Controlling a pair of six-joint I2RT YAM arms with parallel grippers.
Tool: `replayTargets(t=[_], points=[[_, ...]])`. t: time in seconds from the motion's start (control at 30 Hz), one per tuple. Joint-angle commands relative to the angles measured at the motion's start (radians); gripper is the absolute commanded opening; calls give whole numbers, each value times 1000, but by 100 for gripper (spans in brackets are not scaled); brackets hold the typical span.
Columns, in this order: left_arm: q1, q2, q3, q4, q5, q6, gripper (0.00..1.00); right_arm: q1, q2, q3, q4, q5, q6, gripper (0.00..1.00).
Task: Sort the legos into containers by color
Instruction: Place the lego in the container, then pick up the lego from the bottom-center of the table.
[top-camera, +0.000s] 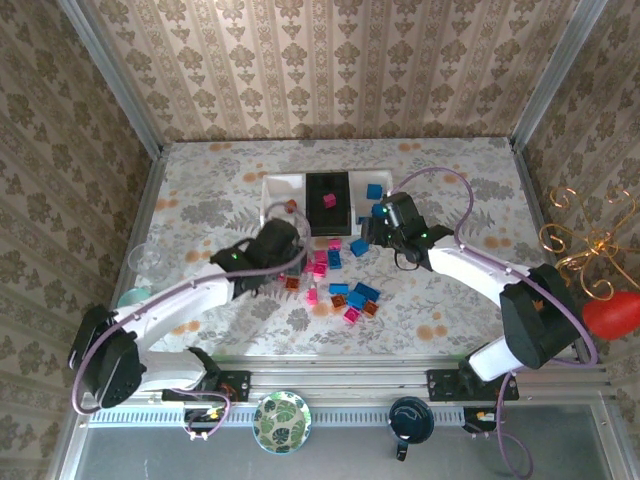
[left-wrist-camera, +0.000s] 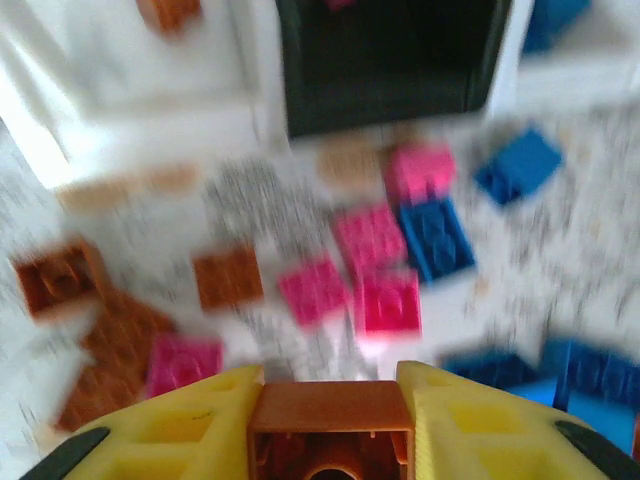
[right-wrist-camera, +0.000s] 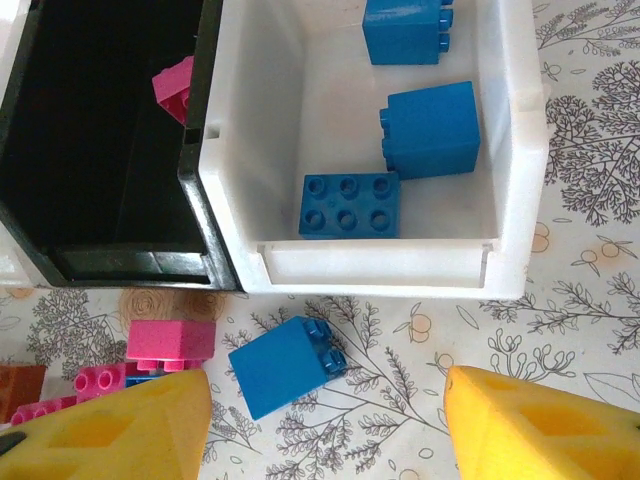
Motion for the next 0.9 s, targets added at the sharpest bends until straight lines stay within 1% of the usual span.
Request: replayTargets(t=[0.0, 0.17, 0.33, 0.37, 0.5, 0.63, 0.77, 0.87], points=[[86, 107, 107, 50, 50, 86, 39, -6, -42, -15, -14, 17, 24, 65], [182, 348, 312, 38, 35, 141, 38, -3, -91, -49, -30, 2, 34, 65], [238, 500, 452, 10, 22, 156, 39, 4, -158, -94, -41, -37, 31, 65], [249, 527, 478, 1, 24, 156, 41, 8, -169, -106, -39, -49, 29, 65], [270, 588, 555, -35, 47, 152, 55, 30, -196, -149, -11, -140, 22, 65], [266, 530, 546, -16, 82, 135, 66, 103, -206, -161, 5, -168, 8, 66], [248, 372, 453, 43, 129, 105, 78, 192, -191, -143, 21, -181, 23, 65], [224, 221, 336, 99, 157, 76, 86, 275, -156, -109, 30, -182, 30, 64]])
